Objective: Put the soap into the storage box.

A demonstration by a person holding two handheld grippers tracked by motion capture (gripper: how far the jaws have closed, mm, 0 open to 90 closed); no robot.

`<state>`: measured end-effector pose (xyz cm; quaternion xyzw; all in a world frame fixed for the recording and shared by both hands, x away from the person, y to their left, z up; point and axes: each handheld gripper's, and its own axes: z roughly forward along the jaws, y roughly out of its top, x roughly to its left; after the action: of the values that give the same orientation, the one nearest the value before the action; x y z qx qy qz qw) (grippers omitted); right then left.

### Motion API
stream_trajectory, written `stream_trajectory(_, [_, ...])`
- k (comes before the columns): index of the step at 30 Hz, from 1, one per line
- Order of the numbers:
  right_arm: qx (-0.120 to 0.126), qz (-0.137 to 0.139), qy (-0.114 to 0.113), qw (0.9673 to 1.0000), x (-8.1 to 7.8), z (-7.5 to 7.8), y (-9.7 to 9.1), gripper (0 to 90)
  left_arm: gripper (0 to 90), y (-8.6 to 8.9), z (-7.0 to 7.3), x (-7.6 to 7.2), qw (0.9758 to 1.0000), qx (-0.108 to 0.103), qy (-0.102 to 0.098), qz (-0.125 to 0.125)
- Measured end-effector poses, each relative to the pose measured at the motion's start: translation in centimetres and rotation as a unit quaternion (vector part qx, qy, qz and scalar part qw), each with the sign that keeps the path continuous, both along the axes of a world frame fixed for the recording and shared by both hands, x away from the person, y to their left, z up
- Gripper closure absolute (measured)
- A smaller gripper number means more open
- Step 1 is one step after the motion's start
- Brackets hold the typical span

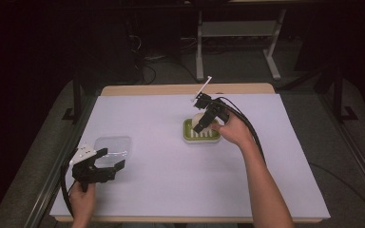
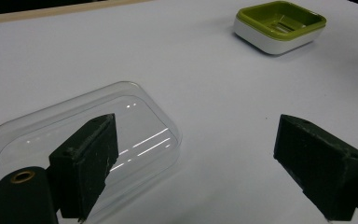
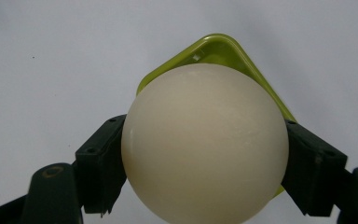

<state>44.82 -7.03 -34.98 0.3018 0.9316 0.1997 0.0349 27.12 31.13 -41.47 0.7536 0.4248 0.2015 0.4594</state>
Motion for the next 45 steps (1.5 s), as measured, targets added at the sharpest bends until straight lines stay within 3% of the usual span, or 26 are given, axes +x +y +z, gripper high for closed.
stream_trajectory(24, [-0.02, -0.021, 0.011, 0.9995, 1.5, -1.7, 0.3, 23.3, 12.9, -0.1, 0.0, 0.0, 1.0, 0.002, 0.001, -0.001])
stream_trajectory(45, [-0.022, -0.047, 0.026, 0.9983, 2.1, -2.7, 0.6, 23.3, 12.9, -0.1, 0.0, 0.0, 1.0, 0.002, 0.001, -0.002])
